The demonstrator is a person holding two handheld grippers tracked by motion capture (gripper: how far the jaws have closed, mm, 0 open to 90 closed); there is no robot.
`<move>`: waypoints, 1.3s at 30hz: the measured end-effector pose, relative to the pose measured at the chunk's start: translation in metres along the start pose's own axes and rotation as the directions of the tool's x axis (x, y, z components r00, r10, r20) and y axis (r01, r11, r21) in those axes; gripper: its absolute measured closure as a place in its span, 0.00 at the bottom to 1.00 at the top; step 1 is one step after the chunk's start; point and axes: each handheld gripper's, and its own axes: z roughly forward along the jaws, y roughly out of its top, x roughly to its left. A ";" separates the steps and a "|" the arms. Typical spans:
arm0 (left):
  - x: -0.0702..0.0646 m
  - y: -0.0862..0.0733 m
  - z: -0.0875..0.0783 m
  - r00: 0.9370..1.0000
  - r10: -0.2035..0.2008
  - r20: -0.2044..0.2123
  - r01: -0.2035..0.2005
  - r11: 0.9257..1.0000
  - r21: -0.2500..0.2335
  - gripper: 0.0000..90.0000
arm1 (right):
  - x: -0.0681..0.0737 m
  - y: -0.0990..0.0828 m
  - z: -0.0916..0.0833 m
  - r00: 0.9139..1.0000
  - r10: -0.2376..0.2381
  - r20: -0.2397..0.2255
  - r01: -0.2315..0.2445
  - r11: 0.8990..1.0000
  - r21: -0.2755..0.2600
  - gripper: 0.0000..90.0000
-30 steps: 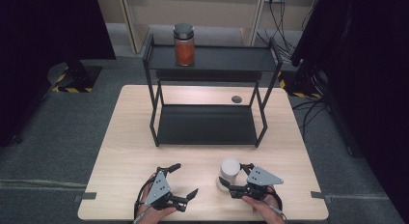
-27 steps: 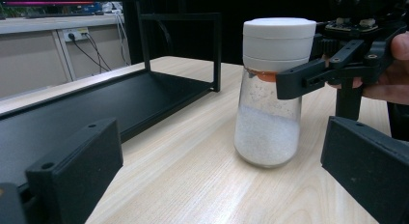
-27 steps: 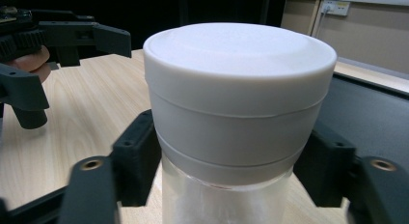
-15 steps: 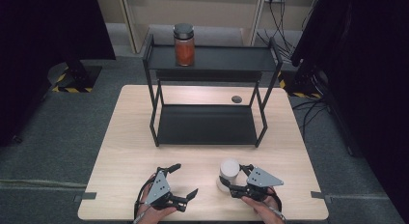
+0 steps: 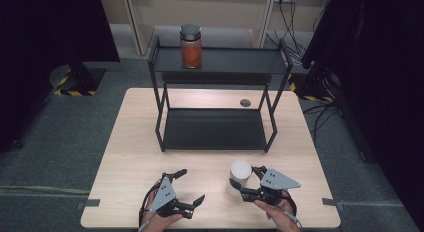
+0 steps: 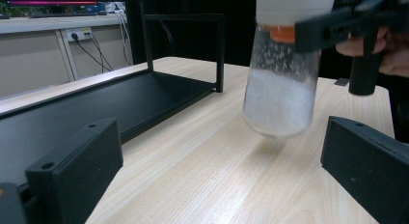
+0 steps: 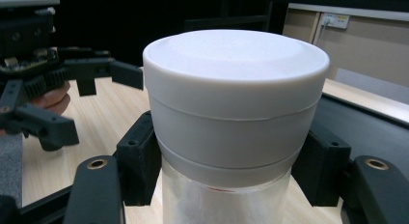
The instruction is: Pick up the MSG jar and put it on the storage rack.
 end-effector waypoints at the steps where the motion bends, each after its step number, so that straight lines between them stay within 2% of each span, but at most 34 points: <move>1: 0.000 0.000 0.000 1.000 0.000 0.000 0.000 1.000 0.000 0.00 | 0.000 0.002 0.000 1.000 -0.002 0.001 0.002 1.000 0.000 0.39; 21: 0.000 0.000 0.000 1.000 -0.002 -0.005 0.002 1.000 0.000 0.00 | -0.007 0.035 -0.006 1.000 -0.005 0.018 0.005 1.000 0.009 0.39; 25: 0.000 -0.001 0.000 1.000 -0.002 -0.007 0.002 1.000 -0.002 0.00 | -0.010 0.042 -0.006 1.000 0.006 0.010 -0.007 1.000 0.008 0.39; 31: 0.000 -0.001 0.000 1.000 -0.003 -0.012 0.003 1.000 0.000 0.00 | -0.014 0.055 -0.005 1.000 -0.004 -0.002 0.004 1.000 0.017 0.39; 39: 0.000 -0.001 0.000 1.000 -0.004 -0.013 0.004 1.000 0.002 0.00 | -0.024 0.076 -0.003 0.999 0.004 -0.038 -0.003 1.000 0.015 0.39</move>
